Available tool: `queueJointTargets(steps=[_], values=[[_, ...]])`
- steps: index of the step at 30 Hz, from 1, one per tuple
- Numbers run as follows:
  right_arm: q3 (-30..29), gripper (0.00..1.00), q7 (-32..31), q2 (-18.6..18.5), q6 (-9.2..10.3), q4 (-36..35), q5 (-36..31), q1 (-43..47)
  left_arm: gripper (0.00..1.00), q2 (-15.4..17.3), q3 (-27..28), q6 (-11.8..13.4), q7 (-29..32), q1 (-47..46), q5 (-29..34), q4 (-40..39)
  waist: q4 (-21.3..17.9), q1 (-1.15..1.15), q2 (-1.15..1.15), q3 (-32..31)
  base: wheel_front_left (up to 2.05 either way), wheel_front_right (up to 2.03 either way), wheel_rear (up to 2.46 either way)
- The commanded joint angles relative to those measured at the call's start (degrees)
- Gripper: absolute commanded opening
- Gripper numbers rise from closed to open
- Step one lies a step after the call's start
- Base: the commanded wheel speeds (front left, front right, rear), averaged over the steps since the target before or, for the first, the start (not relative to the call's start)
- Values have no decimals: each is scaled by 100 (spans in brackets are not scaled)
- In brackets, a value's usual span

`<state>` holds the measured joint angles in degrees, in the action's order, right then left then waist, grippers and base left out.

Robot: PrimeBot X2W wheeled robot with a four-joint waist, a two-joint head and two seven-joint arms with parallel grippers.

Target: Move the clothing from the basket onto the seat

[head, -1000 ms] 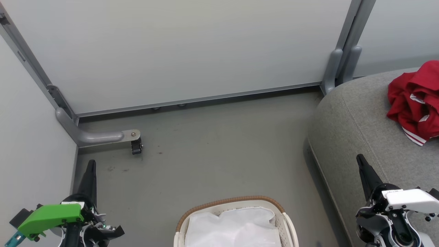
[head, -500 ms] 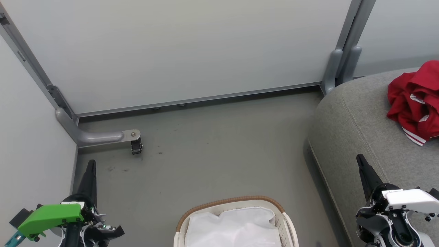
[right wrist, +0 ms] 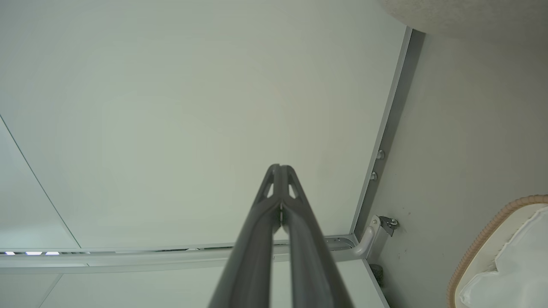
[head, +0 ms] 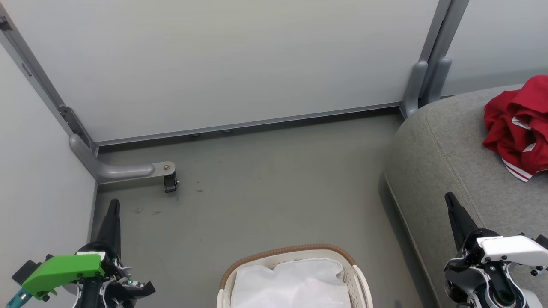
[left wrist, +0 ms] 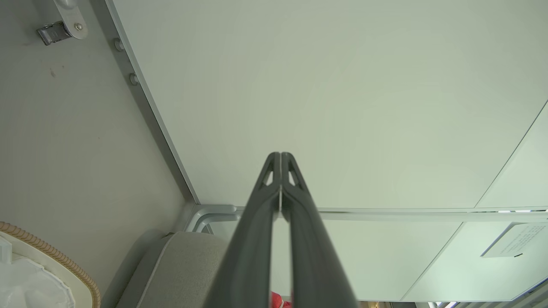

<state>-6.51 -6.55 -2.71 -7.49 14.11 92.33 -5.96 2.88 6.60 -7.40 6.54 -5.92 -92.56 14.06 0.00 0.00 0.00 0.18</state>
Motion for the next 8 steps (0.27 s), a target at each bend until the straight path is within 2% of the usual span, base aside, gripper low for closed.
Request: queueJointTargets(steps=[1,8], values=[[-9,0,-16,-33,0,-20,19,-50,0,2,15,-23,24,-63,34,-8,0,0,0,0,0,0,0],[-9,0,-15,-33,0,-20,19,-50,0,2,14,-23,24,-64,35,-8,0,0,0,0,0,0,0]])
